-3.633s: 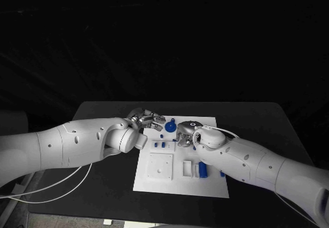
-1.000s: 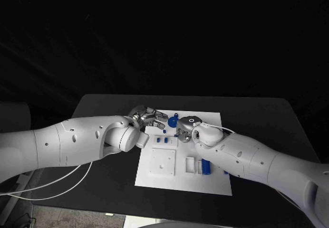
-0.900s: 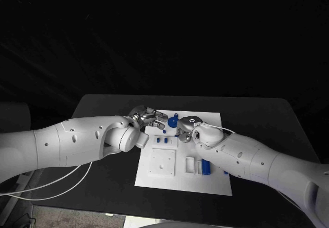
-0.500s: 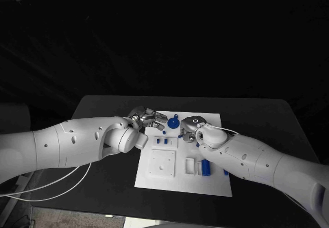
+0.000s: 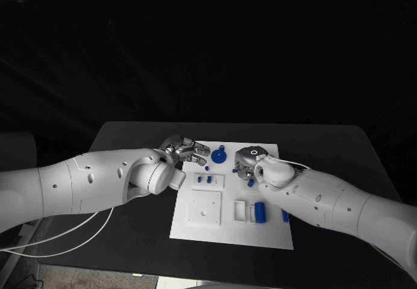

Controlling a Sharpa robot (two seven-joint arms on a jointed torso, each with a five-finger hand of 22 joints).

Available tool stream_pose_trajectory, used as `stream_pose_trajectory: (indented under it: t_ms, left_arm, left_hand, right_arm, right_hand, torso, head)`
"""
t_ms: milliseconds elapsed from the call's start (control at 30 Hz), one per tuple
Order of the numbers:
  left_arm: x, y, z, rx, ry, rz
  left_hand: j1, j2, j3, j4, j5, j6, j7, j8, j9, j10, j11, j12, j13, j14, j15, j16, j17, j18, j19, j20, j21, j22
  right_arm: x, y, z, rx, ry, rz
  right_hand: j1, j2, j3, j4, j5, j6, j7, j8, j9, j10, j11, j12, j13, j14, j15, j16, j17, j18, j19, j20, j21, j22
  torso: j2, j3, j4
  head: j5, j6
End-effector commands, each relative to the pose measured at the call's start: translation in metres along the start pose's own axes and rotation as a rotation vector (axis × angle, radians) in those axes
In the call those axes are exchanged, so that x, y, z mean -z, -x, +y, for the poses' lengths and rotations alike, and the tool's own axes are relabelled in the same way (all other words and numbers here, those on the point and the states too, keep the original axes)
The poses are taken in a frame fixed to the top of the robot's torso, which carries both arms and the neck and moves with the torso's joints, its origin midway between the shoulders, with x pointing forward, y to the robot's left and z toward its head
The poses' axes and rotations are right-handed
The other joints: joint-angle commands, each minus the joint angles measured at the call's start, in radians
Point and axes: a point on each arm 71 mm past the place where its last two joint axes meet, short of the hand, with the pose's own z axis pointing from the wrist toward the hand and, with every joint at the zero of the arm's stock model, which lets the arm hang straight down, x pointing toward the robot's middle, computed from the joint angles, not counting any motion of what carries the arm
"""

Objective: Assemble the parts on the task board

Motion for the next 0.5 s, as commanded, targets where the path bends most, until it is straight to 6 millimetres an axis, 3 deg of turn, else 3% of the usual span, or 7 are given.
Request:
stream_pose_trajectory:
  t_ms: [33,233,500]
  left_arm:
    - [0.0004,-0.0027,-0.0018,-0.004,-0.01,0.023]
    - [0.0006,-0.003,-0.0016,-0.005,-0.008,0.026]
    - [0.0008,-0.0028,-0.0013,-0.005,-0.004,0.029]
  left_hand:
    - [-0.002,-0.003,0.004,-0.003,0.005,-0.007,0.0,-0.001,-0.001,-0.005,-0.001,-0.003,-0.001,-0.008,0.0,-0.004,-0.001,-0.01,-0.007,-0.001,-0.002,0.001]
    - [-0.003,-0.004,0.004,-0.003,0.005,-0.01,0.0,-0.001,-0.001,-0.006,-0.001,-0.003,-0.001,-0.009,0.001,-0.004,-0.001,-0.01,-0.006,-0.001,-0.007,0.004]
    - [-0.005,-0.006,0.005,-0.002,0.004,-0.013,0.001,-0.001,-0.001,-0.009,0.001,-0.003,-0.001,-0.011,0.002,-0.005,-0.002,-0.01,-0.005,0.0,-0.014,0.006]
  right_arm:
    - [0.006,-0.0267,-0.0061,0.05,-0.034,0.187]
    - [0.0049,-0.0288,-0.0036,0.06,-0.03,0.217]
    - [0.0038,-0.0296,-0.0021,0.065,-0.036,0.203]
  right_hand:
    - [-0.009,-0.013,-0.013,-0.002,-0.002,0.01,0.0,0.004,0.002,-0.001,0.002,-0.007,-0.002,-0.001,0.002,-0.006,-0.003,0.013,-0.003,0.006,0.002,0.013]
    - [-0.031,-0.049,-0.077,0.018,-0.002,-0.004,-0.003,0.002,0.0,-0.021,0.006,-0.027,-0.019,-0.01,0.007,-0.018,-0.012,0.009,-0.009,0.013,-0.006,0.006]
    - [-0.016,-0.088,-0.14,0.074,-0.001,-0.054,0.01,0.002,-0.001,-0.033,0.015,-0.031,-0.031,-0.015,0.013,-0.022,-0.016,-0.002,0.001,0.006,-0.026,-0.024]
  torso:
    - [0.001,0.0007,-0.0003]
    - [0.001,-0.0016,0.0026]
    - [0.001,-0.0009,0.0015]
  head:
    - [-0.001,0.0]
    - [-0.003,-0.001]
    - [-0.003,-0.002]
